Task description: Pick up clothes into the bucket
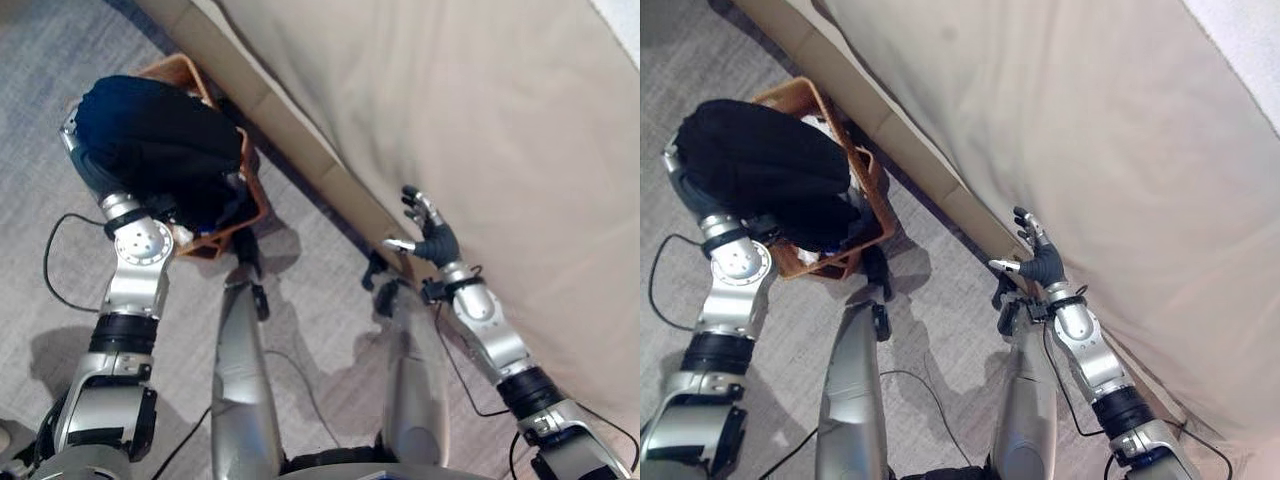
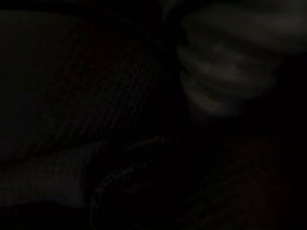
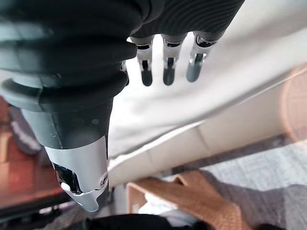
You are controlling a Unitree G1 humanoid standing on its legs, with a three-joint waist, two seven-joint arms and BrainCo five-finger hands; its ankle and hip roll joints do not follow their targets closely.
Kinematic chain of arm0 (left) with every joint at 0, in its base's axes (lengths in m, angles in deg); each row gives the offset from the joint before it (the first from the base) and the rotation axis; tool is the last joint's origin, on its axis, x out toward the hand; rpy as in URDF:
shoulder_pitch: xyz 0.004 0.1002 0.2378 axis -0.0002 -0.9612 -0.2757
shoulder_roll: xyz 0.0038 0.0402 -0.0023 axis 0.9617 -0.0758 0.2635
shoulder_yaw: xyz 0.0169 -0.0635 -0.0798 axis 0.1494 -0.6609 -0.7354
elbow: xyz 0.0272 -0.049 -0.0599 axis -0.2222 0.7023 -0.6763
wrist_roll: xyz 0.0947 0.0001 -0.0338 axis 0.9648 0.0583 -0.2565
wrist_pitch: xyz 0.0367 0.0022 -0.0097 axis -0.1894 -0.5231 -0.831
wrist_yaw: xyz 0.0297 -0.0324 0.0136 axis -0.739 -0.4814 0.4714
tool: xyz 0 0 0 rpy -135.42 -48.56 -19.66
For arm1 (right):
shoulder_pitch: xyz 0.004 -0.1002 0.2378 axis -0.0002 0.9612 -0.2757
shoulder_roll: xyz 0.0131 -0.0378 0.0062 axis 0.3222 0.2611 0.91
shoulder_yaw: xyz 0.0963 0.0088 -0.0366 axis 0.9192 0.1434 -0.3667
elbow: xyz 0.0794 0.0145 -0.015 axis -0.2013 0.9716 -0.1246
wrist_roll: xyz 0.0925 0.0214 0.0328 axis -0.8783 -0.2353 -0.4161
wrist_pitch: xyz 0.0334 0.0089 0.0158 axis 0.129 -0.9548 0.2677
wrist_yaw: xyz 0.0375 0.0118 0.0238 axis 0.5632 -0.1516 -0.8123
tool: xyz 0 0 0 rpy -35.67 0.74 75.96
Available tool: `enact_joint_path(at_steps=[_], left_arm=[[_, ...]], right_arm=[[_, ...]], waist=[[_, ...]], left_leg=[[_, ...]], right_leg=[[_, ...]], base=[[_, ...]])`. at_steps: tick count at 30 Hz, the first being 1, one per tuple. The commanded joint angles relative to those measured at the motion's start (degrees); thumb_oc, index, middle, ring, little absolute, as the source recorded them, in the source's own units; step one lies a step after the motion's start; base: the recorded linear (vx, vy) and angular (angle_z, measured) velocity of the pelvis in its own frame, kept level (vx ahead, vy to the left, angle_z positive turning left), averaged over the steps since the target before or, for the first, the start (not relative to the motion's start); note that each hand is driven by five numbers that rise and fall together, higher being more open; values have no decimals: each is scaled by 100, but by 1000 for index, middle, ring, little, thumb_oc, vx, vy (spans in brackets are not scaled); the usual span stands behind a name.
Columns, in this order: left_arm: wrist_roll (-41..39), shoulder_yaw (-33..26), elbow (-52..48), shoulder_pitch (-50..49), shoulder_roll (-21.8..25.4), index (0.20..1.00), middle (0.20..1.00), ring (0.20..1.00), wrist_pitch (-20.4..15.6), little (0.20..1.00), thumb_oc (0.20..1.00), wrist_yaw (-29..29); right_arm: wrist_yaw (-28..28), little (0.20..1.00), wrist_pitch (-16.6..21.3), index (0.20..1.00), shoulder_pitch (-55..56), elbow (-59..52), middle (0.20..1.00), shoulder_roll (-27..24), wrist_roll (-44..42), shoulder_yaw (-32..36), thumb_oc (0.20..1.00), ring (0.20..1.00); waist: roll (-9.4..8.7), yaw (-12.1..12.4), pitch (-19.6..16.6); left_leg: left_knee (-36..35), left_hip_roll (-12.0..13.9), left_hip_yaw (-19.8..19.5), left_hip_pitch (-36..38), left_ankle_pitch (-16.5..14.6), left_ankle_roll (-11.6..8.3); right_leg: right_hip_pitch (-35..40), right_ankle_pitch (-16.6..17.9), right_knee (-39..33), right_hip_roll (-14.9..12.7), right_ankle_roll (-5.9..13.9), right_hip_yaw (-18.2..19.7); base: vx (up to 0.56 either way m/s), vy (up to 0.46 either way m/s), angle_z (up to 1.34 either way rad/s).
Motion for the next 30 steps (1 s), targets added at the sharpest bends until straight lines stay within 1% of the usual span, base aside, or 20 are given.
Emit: enact_joint_path(at_steps=[1,2,6,8,12,17,18,19,20,21,25,26,28,30], left_arm=[[158,-51,123,460,386,200,200,200,-114,200,200,-240],[149,-16,181,515,382,200,200,200,-85,200,200,-235],[-60,175,1043,853,452,200,200,200,101,200,200,-162],[-69,271,1483,1011,561,200,200,200,217,200,200,-111],[-282,235,2051,1114,645,200,200,200,255,200,200,-96],[-606,27,2332,1141,589,200,200,200,307,200,200,-255],[-975,-258,2527,1165,508,200,200,200,319,200,200,-497],[-979,-263,2527,1161,509,200,200,200,319,200,200,-494],[-1153,-355,2647,1162,505,200,200,200,332,200,200,-542],[-1150,-428,2436,1076,431,200,200,200,361,200,200,-690],[-1385,-575,2411,952,379,200,200,200,297,200,200,-754],[-1473,-696,2336,874,351,200,200,200,253,200,200,-836],[-1478,-818,2271,826,400,200,200,200,215,200,200,-1051],[-1460,-855,2261,774,395,200,200,200,257,200,200,-1079]], right_arm=[[129,1000,461,1000,140,-484,1000,-77,-209,96,1000,1000],[141,1000,463,1000,148,-483,1000,-79,-199,97,1000,1000],[127,1000,457,1000,127,-519,1000,-123,-202,-2,1000,1000],[119,1000,468,1000,96,-537,1000,-168,-204,-38,1000,1000],[109,1000,494,1000,116,-566,1000,-236,-272,-27,1000,1000],[136,1000,506,1000,151,-564,1000,-278,-280,-33,1000,1000],[133,1000,492,1000,179,-574,1000,-290,-308,-84,1000,1000],[133,1000,492,1000,178,-575,1000,-295,-309,-88,1000,1000],[135,1000,479,1000,195,-588,1000,-364,-320,-107,1000,1000],[144,1000,472,1000,223,-625,1000,-397,-330,-102,1000,1000],[148,1000,451,1000,225,-608,1000,-433,-390,-100,1000,1000],[131,1000,435,1000,239,-621,1000,-444,-414,-114,1000,1000],[123,1000,428,1000,228,-646,1000,-475,-423,-140,1000,1000],[116,1000,429,1000,228,-659,1000,-492,-446,-142,1000,1000]], waist=[[-175,-9,-64],[-181,-23,-64],[-221,-119,-64],[-241,-153,-64],[-278,-188,-64],[-298,-202,-64],[-317,-205,-64],[-314,-210,-64],[-322,-209,-64],[-311,-196,-64],[-293,-173,-65],[-306,-141,-65],[-320,-128,-66],[-332,-131,-66]], left_leg=[[670,-173,-9,-133,-871,310],[713,-187,-21,-208,-875,314],[895,-172,-48,-389,-926,339],[1011,-161,-52,-464,-964,355],[1136,-113,-43,-530,-1019,366],[1143,-74,-39,-537,-1037,372],[1149,-62,-44,-534,-1041,368],[1150,-62,-45,-534,-1041,368],[1152,-70,-59,-534,-1043,368],[1139,-81,-65,-538,-1043,367],[1098,-97,-87,-523,-1022,365],[1071,-93,-96,-508,-1016,364],[1046,-89,-91,-488,-1012,362],[1029,-84,-92,-475,-1006,359]], right_leg=[[11,342,-166,-15,276,340],[-51,336,-129,-18,269,346],[-259,279,54,4,248,405],[-378,233,157,21,229,446],[-474,207,245,45,222,498],[-486,221,216,59,233,494],[-476,220,212,66,240,488],[-475,219,213,66,240,486],[-479,210,233,63,241,471],[-473,207,227,53,239,456],[-478,191,244,58,228,448],[-473,189,243,55,220,442],[-453,195,235,61,211,434],[-449,197,231,68,210,432]], base=[[0,0,0],[-2,20,-3],[1,8,0],[0,0,0],[12,20,-4],[4,5,-2],[0,0,0],[15,-14,-6],[7,-17,-8],[6,-15,-8],[0,0,0],[0,0,0],[0,0,0],[0,0,0]])
